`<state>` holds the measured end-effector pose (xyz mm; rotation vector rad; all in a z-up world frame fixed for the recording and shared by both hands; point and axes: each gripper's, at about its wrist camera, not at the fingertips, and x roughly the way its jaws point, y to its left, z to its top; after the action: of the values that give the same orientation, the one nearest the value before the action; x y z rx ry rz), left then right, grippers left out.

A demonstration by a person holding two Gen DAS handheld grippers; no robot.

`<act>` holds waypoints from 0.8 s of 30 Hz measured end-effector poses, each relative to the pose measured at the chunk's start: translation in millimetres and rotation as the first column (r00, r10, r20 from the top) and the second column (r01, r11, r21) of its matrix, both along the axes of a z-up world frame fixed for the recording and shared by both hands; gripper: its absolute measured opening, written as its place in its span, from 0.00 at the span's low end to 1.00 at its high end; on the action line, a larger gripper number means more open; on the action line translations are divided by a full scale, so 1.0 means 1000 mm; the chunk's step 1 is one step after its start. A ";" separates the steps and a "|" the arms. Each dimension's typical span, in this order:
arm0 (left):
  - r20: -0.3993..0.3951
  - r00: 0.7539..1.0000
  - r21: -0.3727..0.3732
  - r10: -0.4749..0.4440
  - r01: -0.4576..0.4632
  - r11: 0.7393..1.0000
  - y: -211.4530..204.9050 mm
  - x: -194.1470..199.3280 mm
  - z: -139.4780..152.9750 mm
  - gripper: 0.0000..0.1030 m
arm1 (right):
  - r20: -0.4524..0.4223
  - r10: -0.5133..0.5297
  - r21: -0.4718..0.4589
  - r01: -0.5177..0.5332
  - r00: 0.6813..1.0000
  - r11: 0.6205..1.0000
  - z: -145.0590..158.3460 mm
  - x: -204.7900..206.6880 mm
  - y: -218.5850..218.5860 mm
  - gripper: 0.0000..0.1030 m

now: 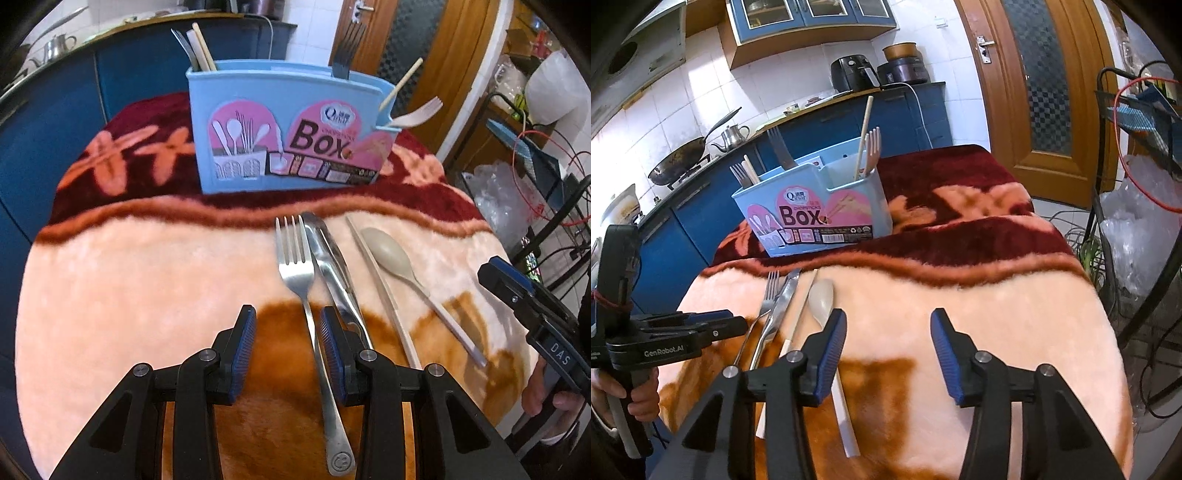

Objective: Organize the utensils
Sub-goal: 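Lower the left tool to the steel fork and grasp it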

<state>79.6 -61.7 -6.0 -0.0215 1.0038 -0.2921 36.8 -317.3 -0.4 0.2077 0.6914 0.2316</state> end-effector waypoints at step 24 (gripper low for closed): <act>-0.143 0.989 0.040 -0.047 0.053 0.998 -0.019 0.033 -0.011 0.10 | -0.019 0.009 0.014 -0.009 1.000 1.000 -0.002 0.000 0.000 0.51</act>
<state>112.6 -80.4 -16.8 0.0232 1.1532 -0.3173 37.2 -317.4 -2.5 0.2204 0.7102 0.2432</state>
